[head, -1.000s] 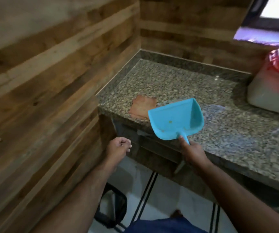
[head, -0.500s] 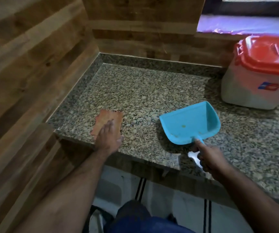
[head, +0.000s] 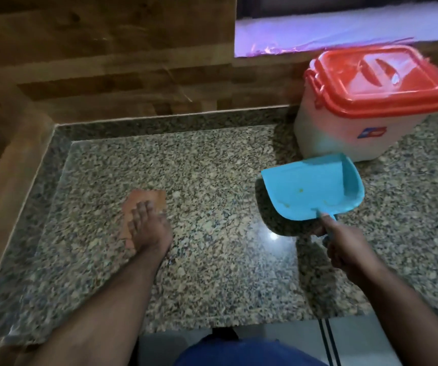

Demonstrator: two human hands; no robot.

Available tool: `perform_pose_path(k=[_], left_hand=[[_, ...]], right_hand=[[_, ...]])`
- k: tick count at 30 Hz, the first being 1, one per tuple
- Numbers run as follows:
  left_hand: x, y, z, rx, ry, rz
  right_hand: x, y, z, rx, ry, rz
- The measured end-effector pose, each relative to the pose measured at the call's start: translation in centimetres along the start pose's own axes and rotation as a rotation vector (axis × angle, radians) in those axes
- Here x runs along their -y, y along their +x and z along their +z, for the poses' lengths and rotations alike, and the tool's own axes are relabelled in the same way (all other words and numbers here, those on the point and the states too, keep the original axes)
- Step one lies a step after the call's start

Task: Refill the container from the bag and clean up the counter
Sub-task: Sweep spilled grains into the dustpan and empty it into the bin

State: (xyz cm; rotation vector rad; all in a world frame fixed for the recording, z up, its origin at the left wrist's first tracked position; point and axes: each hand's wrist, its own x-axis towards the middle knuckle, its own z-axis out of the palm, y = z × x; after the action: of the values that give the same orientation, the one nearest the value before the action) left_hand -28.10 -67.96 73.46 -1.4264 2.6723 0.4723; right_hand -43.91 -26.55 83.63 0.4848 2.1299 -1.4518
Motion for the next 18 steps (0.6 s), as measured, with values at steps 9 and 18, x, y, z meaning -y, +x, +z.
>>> perform_pose_path(k=[9,18], left_hand=[[-18.5,5.1,2.8,0.121,0.045,0.387],[-30.2,-3.9,7.2,0.292,0.147,0.780]], right_hand=[[0.0,-1.6,-2.5,-0.131,0.122,0.143],[-3.5,-5.2,-7.9,-0.220,0.249,0.201]])
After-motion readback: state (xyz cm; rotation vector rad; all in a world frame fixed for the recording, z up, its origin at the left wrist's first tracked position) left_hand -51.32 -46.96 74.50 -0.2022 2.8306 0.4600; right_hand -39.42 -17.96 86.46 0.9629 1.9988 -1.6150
